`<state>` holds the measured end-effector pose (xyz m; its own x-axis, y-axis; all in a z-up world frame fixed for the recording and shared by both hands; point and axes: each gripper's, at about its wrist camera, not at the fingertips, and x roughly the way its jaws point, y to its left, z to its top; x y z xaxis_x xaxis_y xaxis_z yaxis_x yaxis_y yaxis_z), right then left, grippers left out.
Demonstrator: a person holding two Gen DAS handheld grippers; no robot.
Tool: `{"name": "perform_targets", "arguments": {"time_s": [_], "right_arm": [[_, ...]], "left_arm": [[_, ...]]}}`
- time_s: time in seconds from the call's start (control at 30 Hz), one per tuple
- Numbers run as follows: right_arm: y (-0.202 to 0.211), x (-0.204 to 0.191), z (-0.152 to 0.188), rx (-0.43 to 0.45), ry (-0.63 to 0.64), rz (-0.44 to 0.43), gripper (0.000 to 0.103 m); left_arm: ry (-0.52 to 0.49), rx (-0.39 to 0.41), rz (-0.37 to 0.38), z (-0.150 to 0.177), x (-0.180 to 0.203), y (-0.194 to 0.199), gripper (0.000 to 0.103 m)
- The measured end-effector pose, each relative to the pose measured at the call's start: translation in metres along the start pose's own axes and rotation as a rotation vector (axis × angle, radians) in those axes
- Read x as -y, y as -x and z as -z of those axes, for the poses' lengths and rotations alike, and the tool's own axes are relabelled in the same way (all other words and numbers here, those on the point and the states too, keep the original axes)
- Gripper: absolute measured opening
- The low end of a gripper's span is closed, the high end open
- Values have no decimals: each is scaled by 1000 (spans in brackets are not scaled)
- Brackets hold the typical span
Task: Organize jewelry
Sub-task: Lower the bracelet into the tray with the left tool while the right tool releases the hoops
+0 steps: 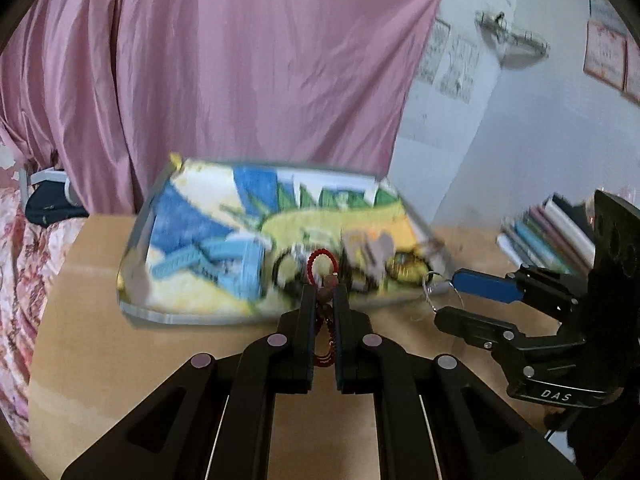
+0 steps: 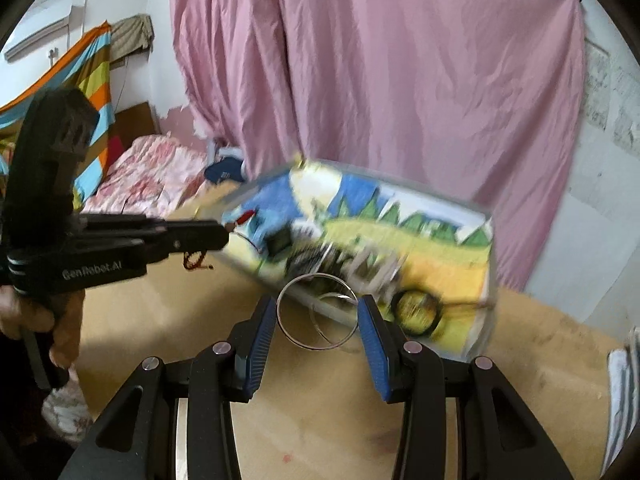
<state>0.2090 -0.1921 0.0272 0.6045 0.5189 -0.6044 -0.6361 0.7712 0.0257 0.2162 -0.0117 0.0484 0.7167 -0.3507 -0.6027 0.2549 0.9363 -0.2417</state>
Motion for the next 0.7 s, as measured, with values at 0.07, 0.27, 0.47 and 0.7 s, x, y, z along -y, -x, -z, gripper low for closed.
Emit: {"name": "perform_targets", "arguments": {"time_s": [0.07, 0.27, 0.47, 0.7], "right_arm": [[-2, 9, -14, 24, -5, 21, 40], [-25, 38, -36, 22, -53, 95, 40], [-48, 63, -29, -35, -126, 141, 40], [-61, 74, -5, -102, -173, 143, 41]], "left_arm": [[12, 23, 12, -13, -4, -9, 5], [51, 30, 25, -34, -15, -41, 5], [67, -20, 31, -37, -16, -71, 5], [62, -74, 28, -29, -14, -83, 5]]}}
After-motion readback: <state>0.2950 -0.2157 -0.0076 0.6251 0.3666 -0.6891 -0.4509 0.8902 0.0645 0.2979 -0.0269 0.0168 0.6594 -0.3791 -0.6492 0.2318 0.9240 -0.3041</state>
